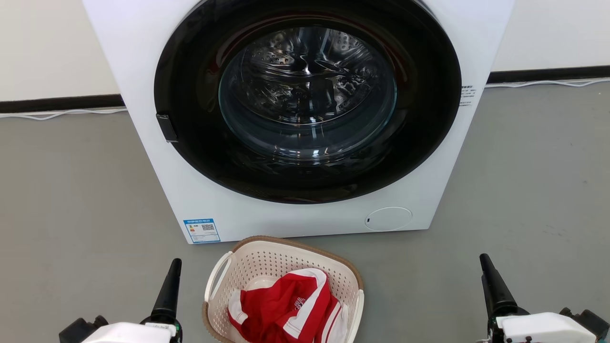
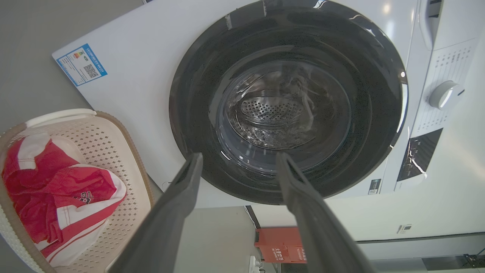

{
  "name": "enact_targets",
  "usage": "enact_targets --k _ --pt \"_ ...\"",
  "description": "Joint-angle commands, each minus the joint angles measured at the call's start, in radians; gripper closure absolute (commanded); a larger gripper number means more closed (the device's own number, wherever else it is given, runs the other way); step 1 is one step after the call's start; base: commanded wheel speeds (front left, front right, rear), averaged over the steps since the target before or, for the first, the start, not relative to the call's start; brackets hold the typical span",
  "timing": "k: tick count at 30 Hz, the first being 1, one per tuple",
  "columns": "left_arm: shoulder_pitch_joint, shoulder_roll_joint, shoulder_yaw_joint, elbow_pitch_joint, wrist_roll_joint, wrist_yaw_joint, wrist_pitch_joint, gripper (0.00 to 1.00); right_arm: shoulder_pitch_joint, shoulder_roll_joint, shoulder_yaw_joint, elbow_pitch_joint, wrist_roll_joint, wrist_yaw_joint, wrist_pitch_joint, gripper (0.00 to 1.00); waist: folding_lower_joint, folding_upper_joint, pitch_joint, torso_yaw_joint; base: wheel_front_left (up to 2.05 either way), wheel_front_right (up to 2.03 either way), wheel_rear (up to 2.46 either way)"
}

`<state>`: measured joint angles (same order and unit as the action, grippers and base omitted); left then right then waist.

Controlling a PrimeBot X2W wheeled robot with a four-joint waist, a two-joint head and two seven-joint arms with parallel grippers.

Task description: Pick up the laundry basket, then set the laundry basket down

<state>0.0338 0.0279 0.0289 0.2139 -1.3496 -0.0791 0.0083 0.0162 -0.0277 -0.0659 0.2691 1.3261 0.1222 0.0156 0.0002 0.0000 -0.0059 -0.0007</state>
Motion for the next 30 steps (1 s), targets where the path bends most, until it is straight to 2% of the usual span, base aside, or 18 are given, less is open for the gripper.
enact_targets --k 1,21,30 --pt "-0.016 0.007 0.007 -0.035 0.009 0.005 -0.003 0.0 -0.022 -0.011 0.006 -0.033 -0.012 0.003 -0.011 0.0 -0.0002 0.0 0.0 0.0 0.0 0.0 0.0" --pt "0.007 0.011 -0.045 -0.117 0.425 0.054 -0.065 0.0 -0.003 -0.014 0.053 -0.086 -0.335 0.004 -0.072 0.0 -0.0002 0.0 -0.007 -0.001 0.0 0.0 0.0" --pt "0.026 0.021 -0.066 -0.144 0.571 0.083 -0.091 0.0 0.008 -0.015 0.072 -0.098 -0.449 0.005 -0.099 0.0 -0.0002 0.0 -0.013 -0.002 0.0 0.0 0.0"
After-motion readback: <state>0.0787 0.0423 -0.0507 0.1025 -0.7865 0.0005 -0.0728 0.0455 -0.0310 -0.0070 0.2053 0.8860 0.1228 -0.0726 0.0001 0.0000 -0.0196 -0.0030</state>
